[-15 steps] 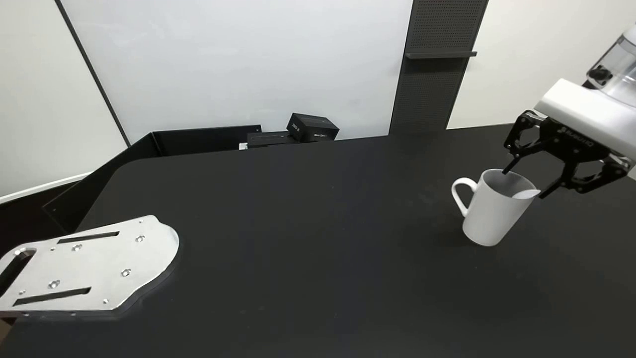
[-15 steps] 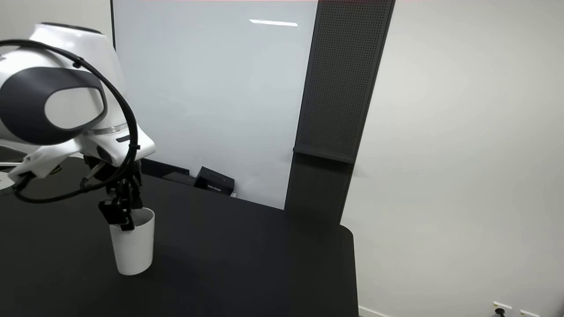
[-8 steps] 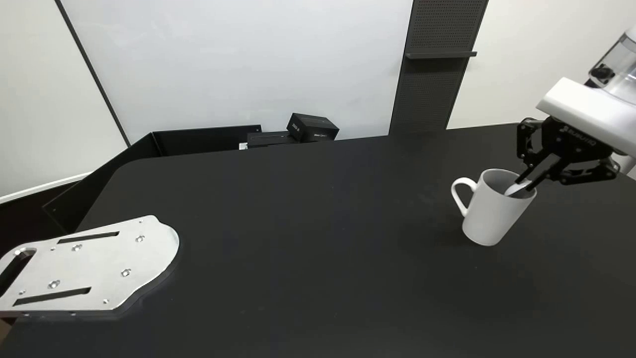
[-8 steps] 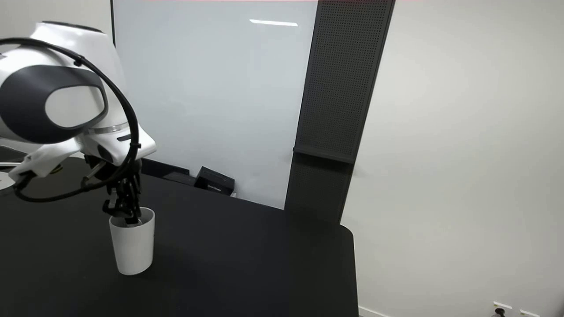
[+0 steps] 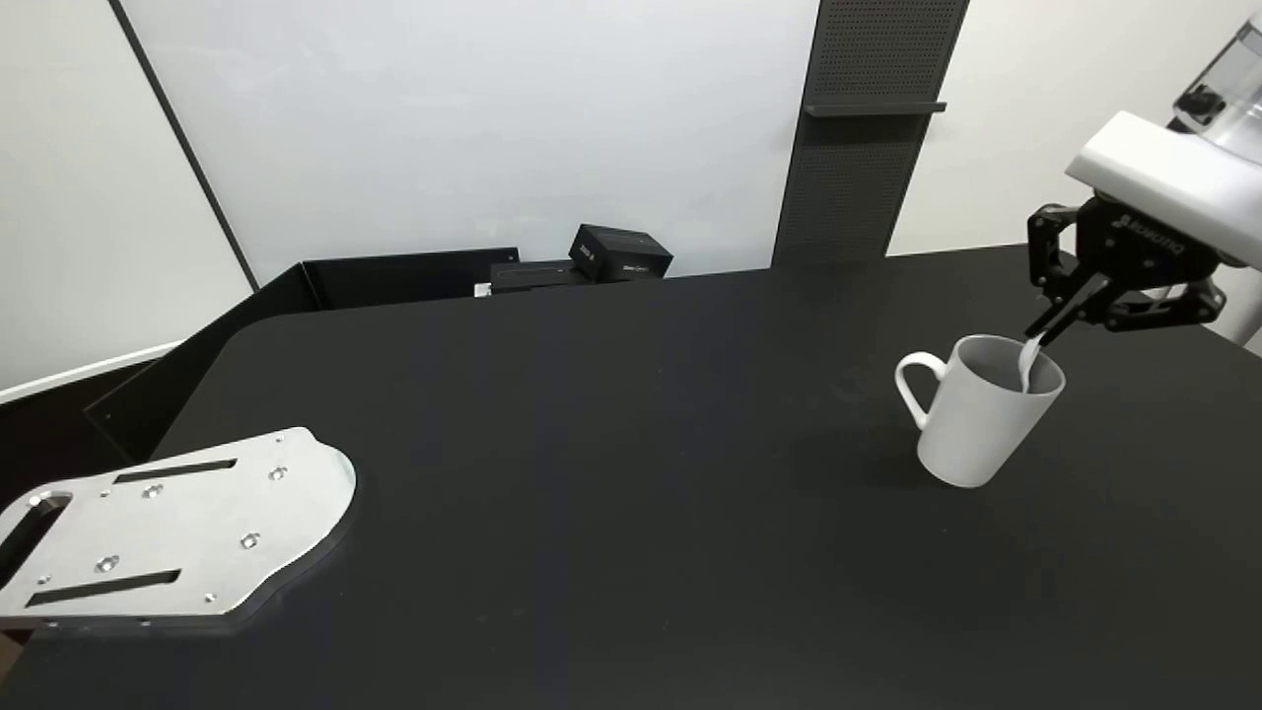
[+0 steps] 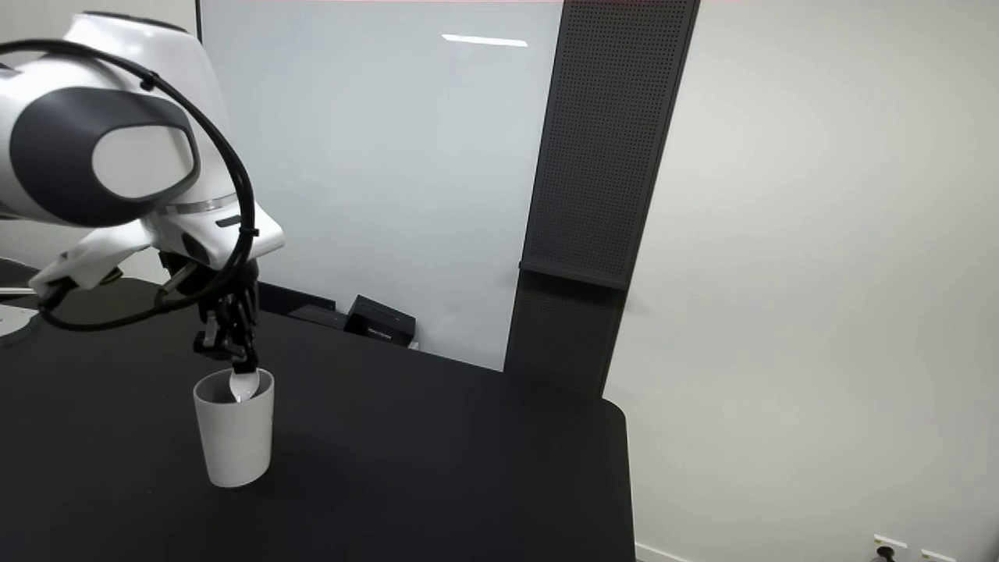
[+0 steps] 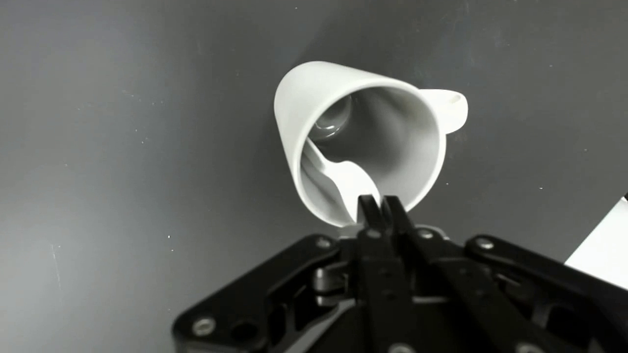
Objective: Put the spoon on the table
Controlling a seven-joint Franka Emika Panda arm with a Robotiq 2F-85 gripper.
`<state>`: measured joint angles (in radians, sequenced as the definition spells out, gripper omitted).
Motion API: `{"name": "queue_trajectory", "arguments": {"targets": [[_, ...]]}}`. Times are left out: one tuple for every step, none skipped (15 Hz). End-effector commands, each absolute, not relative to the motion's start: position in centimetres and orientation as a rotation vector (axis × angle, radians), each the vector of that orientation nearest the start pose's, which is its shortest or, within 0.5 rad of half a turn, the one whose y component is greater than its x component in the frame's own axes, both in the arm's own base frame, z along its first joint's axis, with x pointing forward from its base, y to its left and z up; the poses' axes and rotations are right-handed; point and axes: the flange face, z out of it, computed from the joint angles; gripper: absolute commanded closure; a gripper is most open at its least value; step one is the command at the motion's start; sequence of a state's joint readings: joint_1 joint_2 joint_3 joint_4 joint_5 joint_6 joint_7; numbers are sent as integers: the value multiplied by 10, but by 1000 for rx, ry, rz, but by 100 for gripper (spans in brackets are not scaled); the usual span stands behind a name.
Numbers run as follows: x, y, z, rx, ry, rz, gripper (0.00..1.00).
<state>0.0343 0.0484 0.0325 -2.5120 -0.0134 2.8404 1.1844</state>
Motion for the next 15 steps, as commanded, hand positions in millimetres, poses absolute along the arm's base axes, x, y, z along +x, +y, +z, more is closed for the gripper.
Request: {"name": "queue_trajectory", "arguments": {"targets": [[492, 43, 323, -2488, 1576, -373, 99], [492, 46, 331, -2484, 1571, -391, 99], [491, 49, 339, -2481, 1566, -406, 99], [491, 52, 348, -2479, 1560, -428, 99], [490, 55, 357, -2479, 1552, -456, 99], [489, 57, 367, -2479, 1547, -486, 99], [487, 59, 377, -2478, 1540, -520, 99], [485, 61, 387, -2477, 1534, -555, 99], [483, 62, 397, -2477, 1533, -588, 99], [481, 62, 406, -2474, 1534, -622, 99], [479, 60, 415, -2476, 1539, -657, 99], [477, 58, 422, -2478, 1543, -686, 99], [474, 55, 428, -2480, 1550, -718, 99], [472, 53, 433, -2483, 1556, -740, 99], [470, 48, 437, -2486, 1566, -761, 99]]}}
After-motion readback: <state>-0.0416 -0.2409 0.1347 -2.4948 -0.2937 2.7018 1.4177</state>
